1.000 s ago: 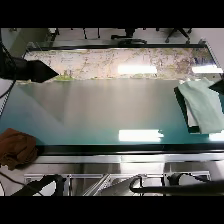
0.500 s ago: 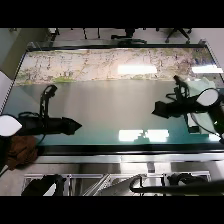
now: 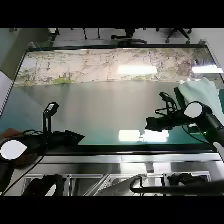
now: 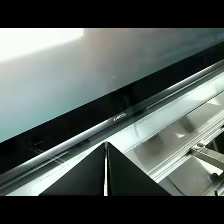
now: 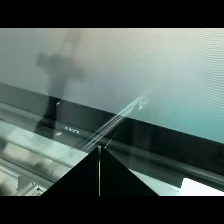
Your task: Fold the shirts.
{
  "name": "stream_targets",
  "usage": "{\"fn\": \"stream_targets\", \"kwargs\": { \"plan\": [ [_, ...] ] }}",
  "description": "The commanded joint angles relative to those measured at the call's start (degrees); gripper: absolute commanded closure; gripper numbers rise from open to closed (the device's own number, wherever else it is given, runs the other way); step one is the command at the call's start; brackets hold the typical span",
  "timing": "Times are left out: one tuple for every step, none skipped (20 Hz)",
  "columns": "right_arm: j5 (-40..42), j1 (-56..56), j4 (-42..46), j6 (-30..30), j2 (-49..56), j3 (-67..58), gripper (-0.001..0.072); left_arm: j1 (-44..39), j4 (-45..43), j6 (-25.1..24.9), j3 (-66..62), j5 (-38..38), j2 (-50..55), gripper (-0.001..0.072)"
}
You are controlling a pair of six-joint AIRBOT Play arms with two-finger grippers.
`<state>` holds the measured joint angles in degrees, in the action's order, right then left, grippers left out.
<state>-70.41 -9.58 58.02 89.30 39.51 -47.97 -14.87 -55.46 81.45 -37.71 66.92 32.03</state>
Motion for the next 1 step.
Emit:
{"fn": "stream_targets", "kwargs": {
  "plan": [
    [-0.79,-0.2,-0.2,0.02,-0.09,0.33,0.0695,-0.09,-0.09,0.11,0.66,-1.22,-1.4,0.0689]
  ]
}}
